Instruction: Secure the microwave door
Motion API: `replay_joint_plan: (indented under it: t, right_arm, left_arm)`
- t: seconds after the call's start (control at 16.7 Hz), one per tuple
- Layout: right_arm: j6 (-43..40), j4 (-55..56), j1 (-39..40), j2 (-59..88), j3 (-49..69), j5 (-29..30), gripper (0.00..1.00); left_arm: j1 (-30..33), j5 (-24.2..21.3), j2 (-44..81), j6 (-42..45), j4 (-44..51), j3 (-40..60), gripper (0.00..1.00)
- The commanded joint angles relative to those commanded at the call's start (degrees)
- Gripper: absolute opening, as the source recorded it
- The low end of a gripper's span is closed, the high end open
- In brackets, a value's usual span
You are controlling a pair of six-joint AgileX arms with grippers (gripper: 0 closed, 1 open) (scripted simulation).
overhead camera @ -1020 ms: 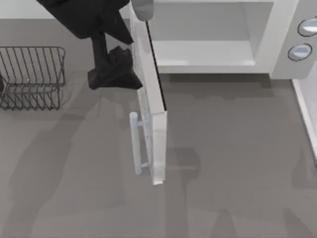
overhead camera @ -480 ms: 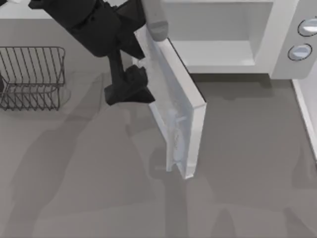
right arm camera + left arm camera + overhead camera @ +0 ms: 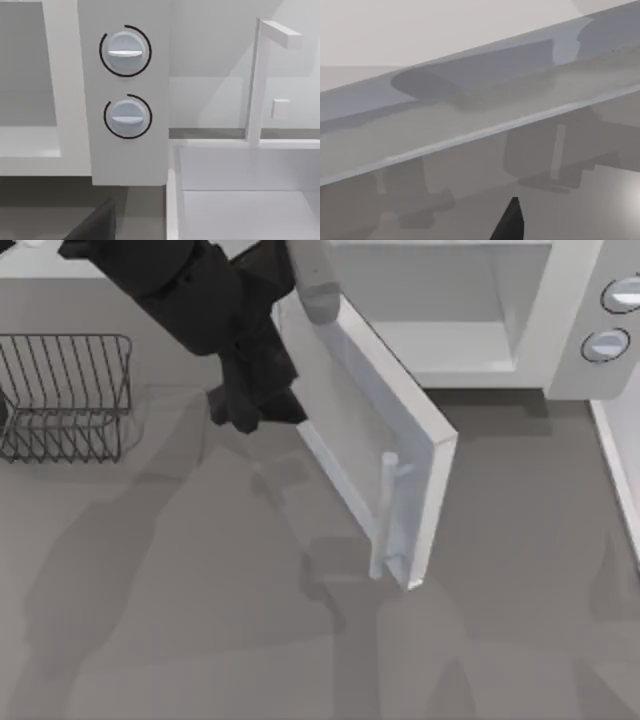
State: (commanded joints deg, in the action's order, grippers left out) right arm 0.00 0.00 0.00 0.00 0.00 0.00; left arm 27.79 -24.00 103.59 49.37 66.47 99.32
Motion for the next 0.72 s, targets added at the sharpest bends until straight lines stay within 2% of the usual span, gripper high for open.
replay_joint_plan:
  t: [0.24,0.72]
  right_arm:
    - [0.0,0.0,0.0,0.0,0.0,0.0,1.0]
    - [0.0,0.0,0.0,0.0,0.0,0.0,1.0]
  left_arm:
    - [0.0,0.0,0.0,0.0,0.0,0.0,0.02]
    - [0.0,0.0,0.0,0.0,0.0,0.0,0.0]
